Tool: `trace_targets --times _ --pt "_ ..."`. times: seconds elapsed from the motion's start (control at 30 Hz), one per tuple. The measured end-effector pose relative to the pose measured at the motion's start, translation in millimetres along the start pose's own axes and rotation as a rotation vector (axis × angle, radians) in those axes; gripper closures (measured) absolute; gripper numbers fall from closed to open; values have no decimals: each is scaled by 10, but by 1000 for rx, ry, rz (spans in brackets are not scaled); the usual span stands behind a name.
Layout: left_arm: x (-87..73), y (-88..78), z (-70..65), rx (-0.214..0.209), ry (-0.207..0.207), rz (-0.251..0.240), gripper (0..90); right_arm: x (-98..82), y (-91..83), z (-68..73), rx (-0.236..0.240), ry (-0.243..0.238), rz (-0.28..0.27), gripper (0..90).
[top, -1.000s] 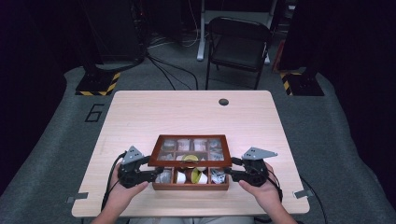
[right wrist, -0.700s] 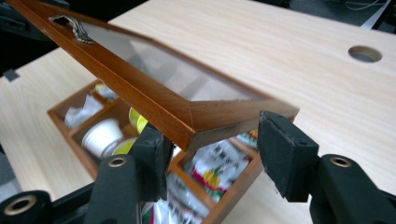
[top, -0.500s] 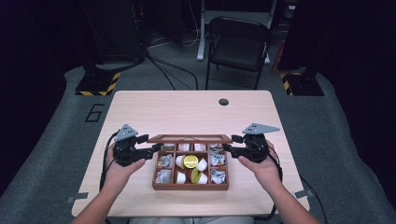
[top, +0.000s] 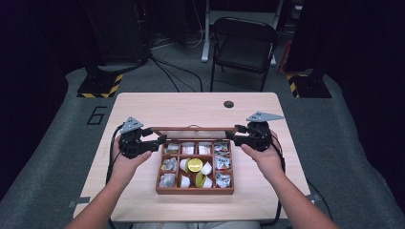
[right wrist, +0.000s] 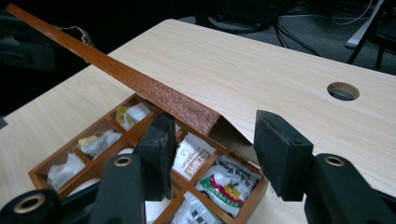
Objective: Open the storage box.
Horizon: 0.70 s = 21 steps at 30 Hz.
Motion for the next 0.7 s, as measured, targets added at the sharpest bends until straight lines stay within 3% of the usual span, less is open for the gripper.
trace_targets --times 0.23,0.4,0.7 --pt "-65 209 118 -2 -39 4 338 104 73 -65 -10 18 -19 493" --pt "-92 338 193 6 -36 -3 349 141 114 -82 -14 21 -20 493" --pt "-69 436 277 4 -55 -35 401 131 190 -129 -15 19 -28 467"
Point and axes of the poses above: each handheld gripper's, and its own axes: y roughly forward along the jaws, x roughly out of its top, z roughly to its left, the point moved 6 cm from there along y, roughly forward along the jaws, and after that the axes turned 8 degrees about -x, right-handed, at the moved point
